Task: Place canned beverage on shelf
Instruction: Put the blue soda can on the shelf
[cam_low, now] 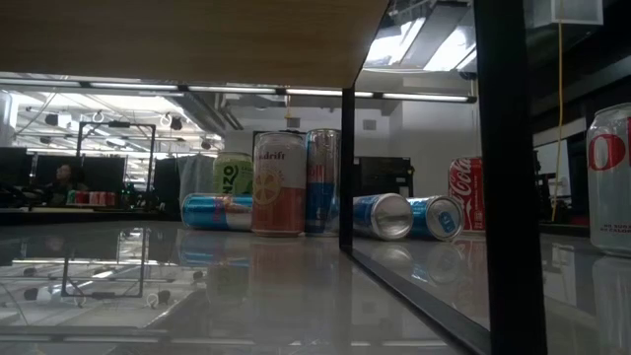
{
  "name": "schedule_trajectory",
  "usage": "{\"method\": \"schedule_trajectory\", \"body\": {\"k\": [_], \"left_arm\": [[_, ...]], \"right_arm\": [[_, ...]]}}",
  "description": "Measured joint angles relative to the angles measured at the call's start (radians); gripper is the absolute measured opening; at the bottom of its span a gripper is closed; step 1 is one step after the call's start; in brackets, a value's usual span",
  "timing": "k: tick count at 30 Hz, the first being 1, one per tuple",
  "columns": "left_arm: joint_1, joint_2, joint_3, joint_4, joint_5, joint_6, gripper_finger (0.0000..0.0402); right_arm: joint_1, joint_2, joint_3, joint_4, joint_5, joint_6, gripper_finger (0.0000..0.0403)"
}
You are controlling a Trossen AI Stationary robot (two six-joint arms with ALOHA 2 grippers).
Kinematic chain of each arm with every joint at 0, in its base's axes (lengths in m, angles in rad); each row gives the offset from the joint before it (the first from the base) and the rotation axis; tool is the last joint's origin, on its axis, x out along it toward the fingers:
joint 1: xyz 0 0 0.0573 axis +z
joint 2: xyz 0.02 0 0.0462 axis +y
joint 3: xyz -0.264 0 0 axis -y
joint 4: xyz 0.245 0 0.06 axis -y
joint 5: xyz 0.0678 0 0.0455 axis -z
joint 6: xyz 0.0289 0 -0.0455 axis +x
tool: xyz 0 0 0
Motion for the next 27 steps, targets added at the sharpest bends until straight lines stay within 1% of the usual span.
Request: {"method": "schedule_trajectory", "body": {"k": [5, 22, 25, 27], "left_arm": [[-0.010, 0.000, 0.000, 0.004, -0.002, -0.004, 0.0301], [-0.013, 0.000, 0.000, 0.001, 0.005, -0.004, 0.0295], [-0.013, 0.000, 0.000, -0.010, 0.005, -0.003, 0.0295], [-0.013, 0.000, 0.000, -0.016, 0.005, -0.003, 0.0295]], "right_arm": [[-0.001, 0.000, 0.000, -0.013, 0.042, 0.015, 0.0271], [-0.001, -0.008, 0.000, -0.028, 0.034, 0.014, 0.0271], [-0.001, -0.023, 0.001, -0.042, 0.006, 0.015, 0.0271], [-0.001, -0.031, 0.002, -0.064, -0.033, 0.025, 0.0271]]}}
